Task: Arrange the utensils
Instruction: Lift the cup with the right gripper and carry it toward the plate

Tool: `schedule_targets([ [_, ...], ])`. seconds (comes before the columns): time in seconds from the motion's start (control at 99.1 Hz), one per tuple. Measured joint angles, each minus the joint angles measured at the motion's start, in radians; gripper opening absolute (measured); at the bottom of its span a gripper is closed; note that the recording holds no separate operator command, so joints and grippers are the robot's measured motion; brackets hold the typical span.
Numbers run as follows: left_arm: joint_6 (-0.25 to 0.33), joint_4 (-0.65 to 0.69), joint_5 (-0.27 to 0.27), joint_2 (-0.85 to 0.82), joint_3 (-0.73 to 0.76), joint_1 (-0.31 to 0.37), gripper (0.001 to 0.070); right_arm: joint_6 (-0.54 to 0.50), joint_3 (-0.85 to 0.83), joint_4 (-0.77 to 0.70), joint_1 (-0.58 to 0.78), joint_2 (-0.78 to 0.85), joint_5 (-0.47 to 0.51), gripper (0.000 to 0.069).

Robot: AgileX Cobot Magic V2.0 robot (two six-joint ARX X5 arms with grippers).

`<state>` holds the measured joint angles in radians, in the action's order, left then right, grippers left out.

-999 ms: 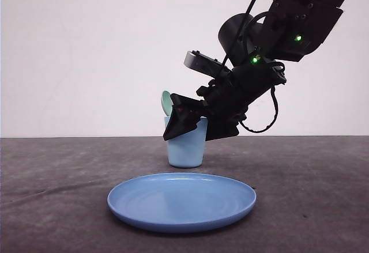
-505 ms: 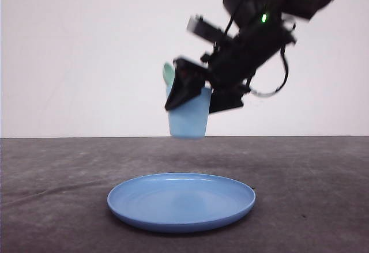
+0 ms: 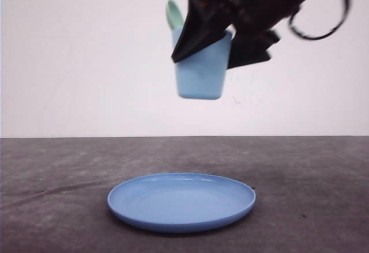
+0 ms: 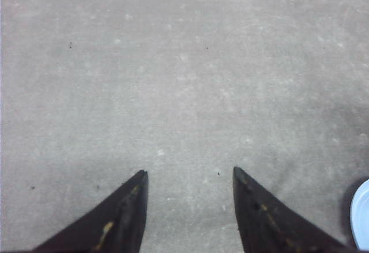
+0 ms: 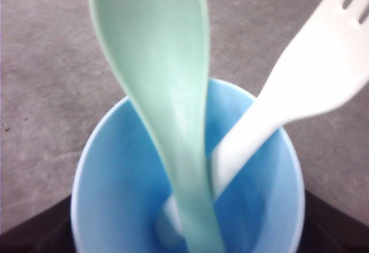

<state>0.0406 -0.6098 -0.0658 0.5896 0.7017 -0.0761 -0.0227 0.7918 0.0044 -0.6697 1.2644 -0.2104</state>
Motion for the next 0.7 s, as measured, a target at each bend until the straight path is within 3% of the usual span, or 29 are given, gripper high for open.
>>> schedule_targets([
  [0.293,0.000,0.000,0.000,0.000,0.000,0.000,0.0276,-0.010,-0.207,0.013,-0.100,-0.204,0.101,0.0465],
  [0.696,0.000,0.000,0.000,0.000,0.000,0.000,0.0276,-0.011,-0.380,0.289,-0.164,-0.133,0.106,0.0464],
])
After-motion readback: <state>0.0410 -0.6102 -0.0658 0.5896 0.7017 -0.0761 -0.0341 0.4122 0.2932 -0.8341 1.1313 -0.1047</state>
